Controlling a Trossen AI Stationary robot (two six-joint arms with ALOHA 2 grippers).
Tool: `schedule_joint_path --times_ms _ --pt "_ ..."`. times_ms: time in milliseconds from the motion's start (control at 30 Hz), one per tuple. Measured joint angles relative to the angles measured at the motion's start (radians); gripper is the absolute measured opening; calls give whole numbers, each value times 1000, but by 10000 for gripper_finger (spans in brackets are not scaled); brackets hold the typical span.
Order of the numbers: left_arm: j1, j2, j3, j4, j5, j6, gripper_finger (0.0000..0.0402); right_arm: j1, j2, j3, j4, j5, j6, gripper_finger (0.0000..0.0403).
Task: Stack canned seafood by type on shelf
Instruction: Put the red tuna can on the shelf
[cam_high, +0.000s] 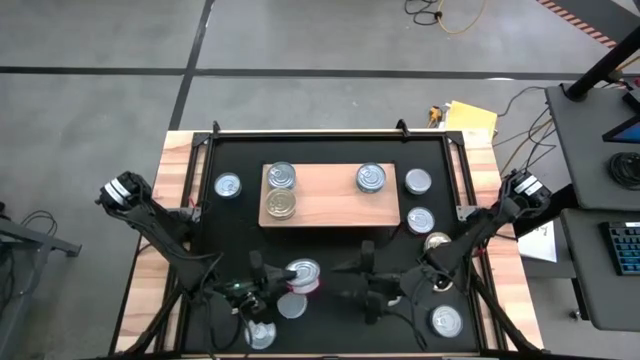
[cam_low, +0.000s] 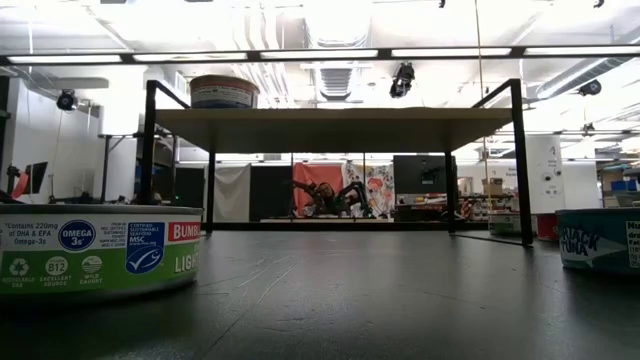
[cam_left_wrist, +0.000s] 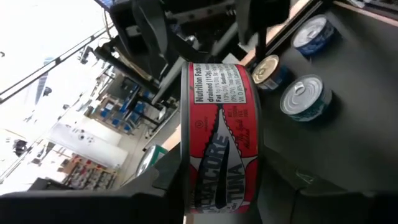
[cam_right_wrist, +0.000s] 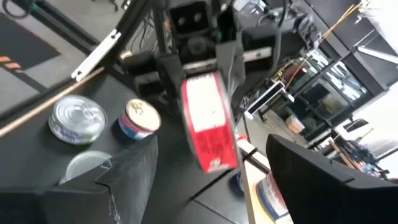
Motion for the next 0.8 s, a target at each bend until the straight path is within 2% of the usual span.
schedule_joint_path --times_ms 200,433,667,800 --pt "37 20 12 54 60 35 123 -5 47 49 -6 3 -38 284" --pt "41 28 12 90 94 40 123 -5 87 125 -99 45 -35 285" --pt "41 28 12 137 147 47 123 -12 97 159 -135 46 28 266" --pt "42 28 12 142 149 51 123 -13 95 159 -139 44 38 242"
